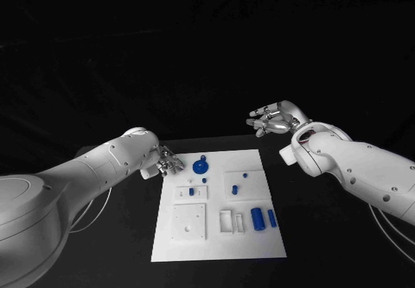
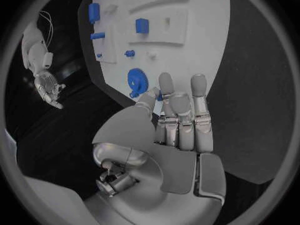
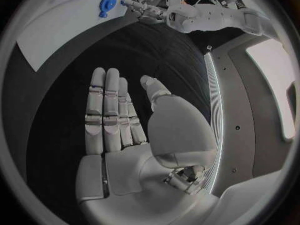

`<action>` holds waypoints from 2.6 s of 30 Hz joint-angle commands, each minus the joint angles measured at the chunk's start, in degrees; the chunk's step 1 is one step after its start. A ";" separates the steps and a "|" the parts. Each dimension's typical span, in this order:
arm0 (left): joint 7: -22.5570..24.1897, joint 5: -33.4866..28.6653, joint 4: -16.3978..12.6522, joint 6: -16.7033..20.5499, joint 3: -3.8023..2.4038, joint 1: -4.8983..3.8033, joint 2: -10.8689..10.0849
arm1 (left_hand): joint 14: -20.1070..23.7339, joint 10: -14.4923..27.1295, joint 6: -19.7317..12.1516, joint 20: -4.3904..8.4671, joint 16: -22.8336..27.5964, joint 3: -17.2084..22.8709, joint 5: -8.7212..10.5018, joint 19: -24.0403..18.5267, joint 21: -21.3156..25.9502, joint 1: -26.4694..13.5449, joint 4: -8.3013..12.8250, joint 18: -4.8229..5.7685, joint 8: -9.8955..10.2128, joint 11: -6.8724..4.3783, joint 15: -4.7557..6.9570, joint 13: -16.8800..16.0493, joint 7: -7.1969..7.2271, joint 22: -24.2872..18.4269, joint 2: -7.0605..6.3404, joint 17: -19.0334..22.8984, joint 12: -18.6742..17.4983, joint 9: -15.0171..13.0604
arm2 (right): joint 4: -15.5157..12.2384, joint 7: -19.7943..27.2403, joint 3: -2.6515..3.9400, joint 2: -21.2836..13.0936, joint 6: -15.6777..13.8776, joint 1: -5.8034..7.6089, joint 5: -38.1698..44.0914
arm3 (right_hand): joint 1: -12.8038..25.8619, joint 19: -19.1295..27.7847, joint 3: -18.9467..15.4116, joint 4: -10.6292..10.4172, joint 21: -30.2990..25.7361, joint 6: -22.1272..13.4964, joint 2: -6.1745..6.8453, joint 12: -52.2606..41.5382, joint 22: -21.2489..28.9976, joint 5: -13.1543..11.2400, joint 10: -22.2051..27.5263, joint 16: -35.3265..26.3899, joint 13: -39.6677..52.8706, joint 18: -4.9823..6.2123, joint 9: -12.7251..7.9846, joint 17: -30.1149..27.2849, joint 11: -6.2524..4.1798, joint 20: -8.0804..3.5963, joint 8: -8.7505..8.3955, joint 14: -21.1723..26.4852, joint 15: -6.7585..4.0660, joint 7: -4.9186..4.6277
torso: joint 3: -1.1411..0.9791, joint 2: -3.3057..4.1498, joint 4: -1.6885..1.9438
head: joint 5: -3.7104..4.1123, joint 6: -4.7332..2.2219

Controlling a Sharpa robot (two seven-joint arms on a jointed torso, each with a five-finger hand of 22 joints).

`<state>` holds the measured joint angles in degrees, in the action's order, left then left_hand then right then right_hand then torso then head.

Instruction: Assemble the parts on the task board

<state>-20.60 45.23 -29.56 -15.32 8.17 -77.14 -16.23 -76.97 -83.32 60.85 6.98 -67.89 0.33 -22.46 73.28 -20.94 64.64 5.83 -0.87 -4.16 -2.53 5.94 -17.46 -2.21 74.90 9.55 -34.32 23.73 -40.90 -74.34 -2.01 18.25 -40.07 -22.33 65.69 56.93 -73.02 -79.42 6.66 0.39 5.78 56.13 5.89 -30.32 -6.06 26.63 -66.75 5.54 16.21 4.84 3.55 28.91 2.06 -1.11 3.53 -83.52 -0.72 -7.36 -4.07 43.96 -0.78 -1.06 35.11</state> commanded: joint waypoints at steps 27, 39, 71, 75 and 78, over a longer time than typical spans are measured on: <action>0.18 -2.07 1.31 -1.35 -0.06 -0.02 0.11 | 0.41 -0.05 0.52 -0.02 -0.42 -5.79 4.68 -0.11 -0.35 -3.42 -6.38 -0.57 0.20 0.02 -0.11 -0.10 -0.17 1.03 -5.57 0.18 0.32 1.40 | 0.24 0.30 0.04 0.20 0.81 0.02 -0.04 | -0.65 0.48 -0.34 -0.06 0.49 -0.49 -0.01 0.02 0.39 0.41 0.31 -0.09 -0.12 -0.64 0.00 -0.15 -0.05 0.10 -0.03 0.28 0.36 -0.06 | -0.02 0.03 0.02 | -0.22 -0.03; -0.47 -3.32 1.86 -1.52 -0.07 -0.05 0.14 | 0.41 -0.13 0.68 0.00 -0.50 -5.85 4.48 -0.11 -0.45 -5.03 -8.57 -0.58 -0.28 -0.01 -0.08 -0.15 0.00 1.04 -6.08 0.12 0.32 -1.02 | 0.35 0.30 0.04 0.29 0.85 0.02 -0.04 | -0.65 0.48 -0.34 -0.06 0.49 -0.49 -0.01 0.02 0.39 0.41 0.31 -0.09 -0.12 -0.64 0.00 -0.15 -0.05 0.10 -0.03 0.28 0.36 -0.06 | -0.08 0.09 0.00 | -0.38 0.05; -0.90 -6.76 4.25 -0.72 -0.10 -0.03 1.36 | 0.48 0.02 0.31 0.01 -0.43 -3.85 3.78 -0.17 -0.51 -4.05 -7.47 -0.57 -0.16 -0.04 -0.07 -0.18 0.09 1.03 -2.50 0.12 0.27 -1.46 | 0.30 0.28 0.04 0.64 1.10 0.02 -0.04 | -0.65 0.54 -0.43 -0.03 0.66 -0.49 0.00 0.07 0.67 0.49 0.29 -0.08 -0.24 -0.63 0.00 -0.28 -0.04 0.13 -0.03 0.31 0.38 -0.07 | -0.07 0.20 -0.17 | 0.07 0.24; -0.98 -6.79 4.65 -0.94 -0.10 -0.03 1.43 | 0.48 0.02 0.37 0.02 -0.47 -3.56 3.73 -0.17 -0.53 -3.77 -7.10 -0.56 -0.19 -0.07 -0.04 -0.19 0.13 1.04 -2.14 0.10 0.29 -1.53 | 0.30 0.28 0.04 0.64 1.12 0.02 -0.04 | -0.65 0.54 -0.43 -0.03 0.66 -0.49 0.00 0.07 0.67 0.49 0.29 -0.08 -0.24 -0.63 0.00 -0.28 -0.04 0.13 -0.03 0.31 0.38 -0.07 | -0.08 0.19 -0.18 | 0.13 0.20; -1.00 -6.80 4.87 -1.14 -0.10 -0.03 1.47 | 0.48 0.02 0.40 0.04 -0.50 -3.19 3.57 -0.19 -0.53 -3.41 -6.66 -0.55 -0.20 -0.09 -0.02 -0.20 0.18 1.03 -1.75 0.08 0.30 -1.58 | 0.30 0.29 0.04 0.65 1.17 0.02 -0.04 | -0.65 0.54 -0.43 -0.03 0.66 -0.49 0.00 0.07 0.67 0.49 0.29 -0.08 -0.24 -0.63 0.00 -0.28 -0.04 0.13 -0.03 0.31 0.38 -0.07 | -0.06 0.21 -0.21 | 0.22 0.19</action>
<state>-21.61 39.06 -24.73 -16.06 8.10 -77.14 -14.95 -76.77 -83.33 61.34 6.98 -68.11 -2.98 -18.58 73.29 -21.16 61.29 -0.87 -0.87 -4.16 -2.54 5.73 -17.61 -2.19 74.95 7.32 -34.20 23.73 -42.43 -73.97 -2.04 18.26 -39.49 -21.93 65.70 56.90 -73.02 -79.21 6.50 0.23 6.09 56.14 5.89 -30.32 -5.45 26.85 -66.75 5.54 16.03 4.84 3.55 28.67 2.06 -0.91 3.53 -83.31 -0.52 -7.36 -4.17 44.17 -0.95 -0.89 35.32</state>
